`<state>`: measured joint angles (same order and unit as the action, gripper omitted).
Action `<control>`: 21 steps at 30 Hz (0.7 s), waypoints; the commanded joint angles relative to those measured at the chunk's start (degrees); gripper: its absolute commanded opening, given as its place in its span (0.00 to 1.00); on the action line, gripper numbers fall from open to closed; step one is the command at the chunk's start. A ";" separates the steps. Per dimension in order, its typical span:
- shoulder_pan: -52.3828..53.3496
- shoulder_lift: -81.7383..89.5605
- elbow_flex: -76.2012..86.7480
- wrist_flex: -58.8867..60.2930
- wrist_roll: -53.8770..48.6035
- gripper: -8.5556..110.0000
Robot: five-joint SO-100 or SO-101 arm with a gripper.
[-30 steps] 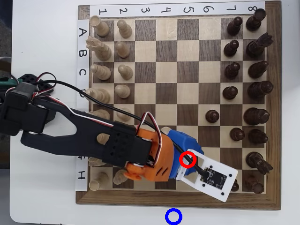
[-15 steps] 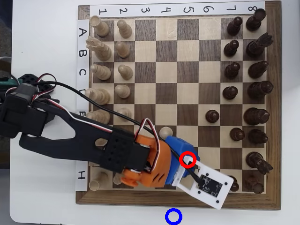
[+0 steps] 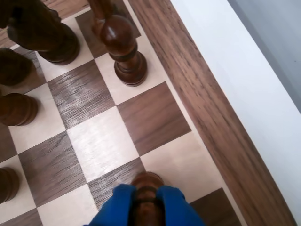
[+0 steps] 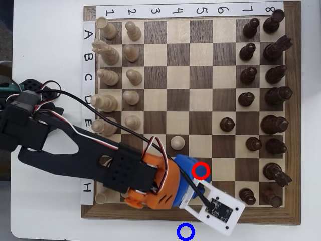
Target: Move the piece to destination
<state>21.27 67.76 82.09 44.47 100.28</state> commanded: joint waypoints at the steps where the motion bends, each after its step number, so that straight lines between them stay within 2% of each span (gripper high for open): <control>1: 3.08 14.24 -11.25 -0.97 8.79 0.07; 21: 8.70 16.08 -17.40 4.04 6.59 0.07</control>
<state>25.66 67.76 76.46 47.72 100.28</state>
